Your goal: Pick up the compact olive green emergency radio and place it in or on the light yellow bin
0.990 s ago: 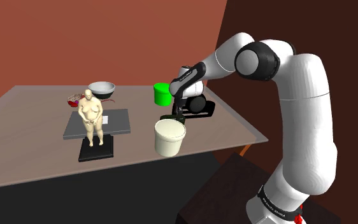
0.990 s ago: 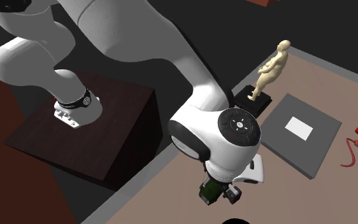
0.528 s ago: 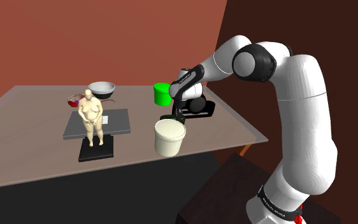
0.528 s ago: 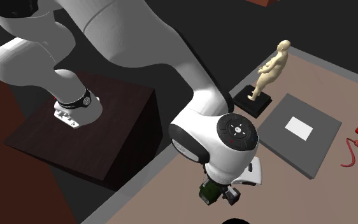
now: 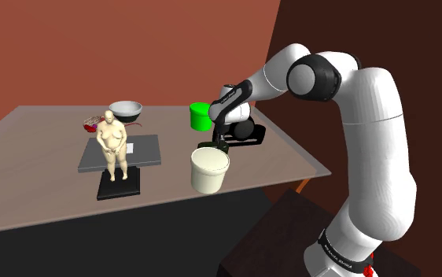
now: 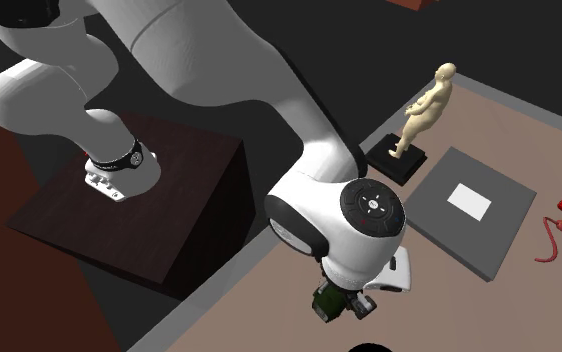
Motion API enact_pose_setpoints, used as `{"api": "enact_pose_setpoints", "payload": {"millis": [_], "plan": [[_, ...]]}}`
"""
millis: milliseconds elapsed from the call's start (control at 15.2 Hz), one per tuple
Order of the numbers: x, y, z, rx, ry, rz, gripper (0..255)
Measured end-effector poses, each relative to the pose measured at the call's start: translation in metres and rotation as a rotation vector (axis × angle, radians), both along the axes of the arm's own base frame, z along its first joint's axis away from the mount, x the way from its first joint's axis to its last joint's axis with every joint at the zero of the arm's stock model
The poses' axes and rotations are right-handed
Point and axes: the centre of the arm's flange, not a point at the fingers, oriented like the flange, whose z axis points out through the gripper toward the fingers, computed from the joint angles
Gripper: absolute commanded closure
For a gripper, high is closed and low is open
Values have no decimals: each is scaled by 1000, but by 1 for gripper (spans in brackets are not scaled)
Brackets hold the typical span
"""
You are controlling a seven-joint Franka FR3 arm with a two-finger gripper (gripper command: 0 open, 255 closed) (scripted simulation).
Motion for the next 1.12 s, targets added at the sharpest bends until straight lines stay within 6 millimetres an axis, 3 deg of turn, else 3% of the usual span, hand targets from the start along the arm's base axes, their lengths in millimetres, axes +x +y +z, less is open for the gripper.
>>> {"api": "enact_pose_setpoints", "payload": {"millis": [396,1122], "plan": [[1,0,6,0,1,0,255],[1,1,63,1,1,0,255]]}}
